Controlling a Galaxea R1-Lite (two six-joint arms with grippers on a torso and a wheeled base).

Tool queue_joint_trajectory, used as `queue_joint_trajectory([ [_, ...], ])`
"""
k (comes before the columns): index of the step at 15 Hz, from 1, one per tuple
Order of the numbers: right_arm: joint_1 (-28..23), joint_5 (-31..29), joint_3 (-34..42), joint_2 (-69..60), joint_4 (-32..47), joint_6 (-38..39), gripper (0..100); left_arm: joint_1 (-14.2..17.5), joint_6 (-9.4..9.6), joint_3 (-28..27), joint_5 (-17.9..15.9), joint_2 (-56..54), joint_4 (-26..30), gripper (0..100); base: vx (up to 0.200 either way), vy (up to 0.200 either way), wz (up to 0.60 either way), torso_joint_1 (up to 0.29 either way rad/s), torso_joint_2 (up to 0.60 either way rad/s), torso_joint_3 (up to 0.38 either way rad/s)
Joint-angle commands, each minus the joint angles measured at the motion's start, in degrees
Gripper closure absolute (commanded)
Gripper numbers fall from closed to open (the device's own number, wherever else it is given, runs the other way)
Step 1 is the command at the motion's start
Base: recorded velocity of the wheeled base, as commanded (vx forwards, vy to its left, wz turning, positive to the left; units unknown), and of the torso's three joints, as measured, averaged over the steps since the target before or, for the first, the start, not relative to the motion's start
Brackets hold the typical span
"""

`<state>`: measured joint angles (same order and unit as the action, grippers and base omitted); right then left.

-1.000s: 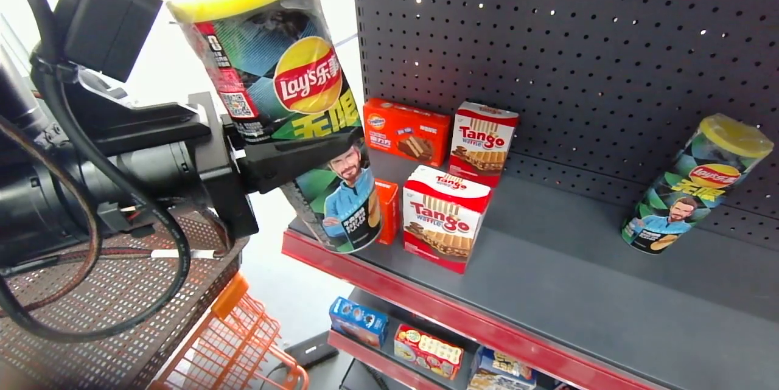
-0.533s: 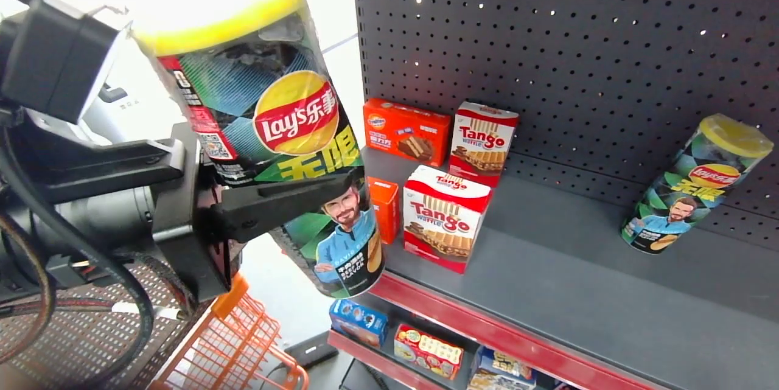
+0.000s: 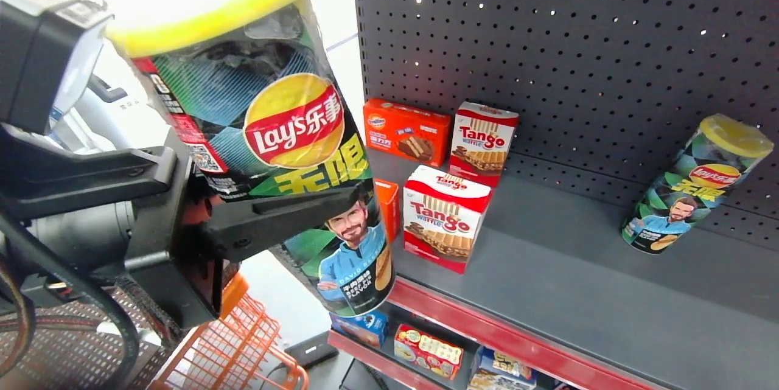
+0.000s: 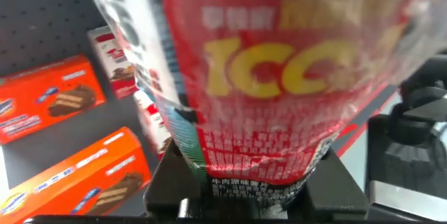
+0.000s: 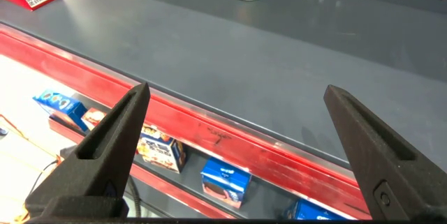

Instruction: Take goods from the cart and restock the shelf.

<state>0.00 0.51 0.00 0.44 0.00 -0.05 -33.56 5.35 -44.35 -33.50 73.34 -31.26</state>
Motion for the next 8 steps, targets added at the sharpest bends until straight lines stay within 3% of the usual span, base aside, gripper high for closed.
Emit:
queue_joint_trajectory([
  [1, 0.0, 0.02, 0.0, 0.09, 0.0, -0.04, 0, -0.72, 0.01, 0.05, 0.01, 0.4, -0.03, 100, 0.0, 0.0, 0.0, 0.0, 0.0, 0.0],
  [6, 0.0, 0.02, 0.0, 0.09, 0.0, -0.04, 0, -0.98, 0.01, 0.05, 0.01, 0.4, -0.03, 100, 0.0, 0.0, 0.0, 0.0, 0.0, 0.0],
  [8, 0.0, 0.02, 0.0, 0.09, 0.0, -0.04, 0, -0.98, 0.01, 0.05, 0.01, 0.4, -0.03, 100, 0.0, 0.0, -0.6, 0.002, 0.0, 0.0],
])
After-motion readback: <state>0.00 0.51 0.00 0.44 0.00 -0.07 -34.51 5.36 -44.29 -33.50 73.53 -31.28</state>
